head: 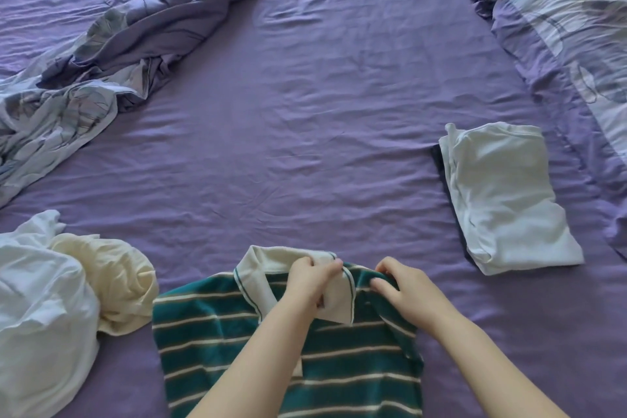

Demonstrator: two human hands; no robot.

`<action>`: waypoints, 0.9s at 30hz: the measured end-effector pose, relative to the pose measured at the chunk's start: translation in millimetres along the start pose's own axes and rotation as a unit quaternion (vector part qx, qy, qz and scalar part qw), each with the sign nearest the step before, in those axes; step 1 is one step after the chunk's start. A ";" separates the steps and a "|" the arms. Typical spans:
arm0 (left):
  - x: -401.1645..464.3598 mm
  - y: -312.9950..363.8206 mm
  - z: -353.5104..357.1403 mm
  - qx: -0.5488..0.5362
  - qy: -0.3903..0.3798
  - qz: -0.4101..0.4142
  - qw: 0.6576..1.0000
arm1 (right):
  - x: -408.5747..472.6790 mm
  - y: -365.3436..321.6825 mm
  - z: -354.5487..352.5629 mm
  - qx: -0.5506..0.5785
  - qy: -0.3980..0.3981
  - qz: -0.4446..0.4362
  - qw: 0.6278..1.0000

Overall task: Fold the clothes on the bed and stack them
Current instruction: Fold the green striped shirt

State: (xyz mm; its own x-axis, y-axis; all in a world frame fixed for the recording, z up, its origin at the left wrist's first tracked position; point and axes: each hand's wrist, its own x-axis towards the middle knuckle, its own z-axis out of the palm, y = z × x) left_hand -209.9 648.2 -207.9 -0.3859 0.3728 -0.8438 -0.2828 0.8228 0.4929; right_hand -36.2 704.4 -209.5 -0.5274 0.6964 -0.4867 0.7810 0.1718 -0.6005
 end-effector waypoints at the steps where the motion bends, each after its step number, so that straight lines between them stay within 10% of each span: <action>1: 2.6 5.6 -2.5 0.026 0.001 0.042 0.999 | 0.2 0.5 -2.1 -0.002 0.011 -0.002 1.000; 14: 38.0 14.5 -14.0 0.187 -0.048 0.213 0.958 | 29.6 27.3 -9.1 -0.265 0.010 -0.070 0.962; 23: 44.7 14.5 -27.6 0.275 -0.021 0.279 0.920 | 19.7 11.5 11.7 -0.343 0.198 -0.163 0.904; 27: 23.0 14.2 -56.8 0.463 -0.001 0.339 0.819 | 13.4 -19.9 30.8 -0.304 0.181 -0.277 0.894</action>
State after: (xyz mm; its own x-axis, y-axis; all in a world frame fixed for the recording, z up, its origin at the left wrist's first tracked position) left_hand -272.7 644.0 -208.2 -0.1764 0.8784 -0.4443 0.7833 0.3986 0.4770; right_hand -69.1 688.9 -223.6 -0.8325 0.5480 0.0810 0.5290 0.8299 -0.1774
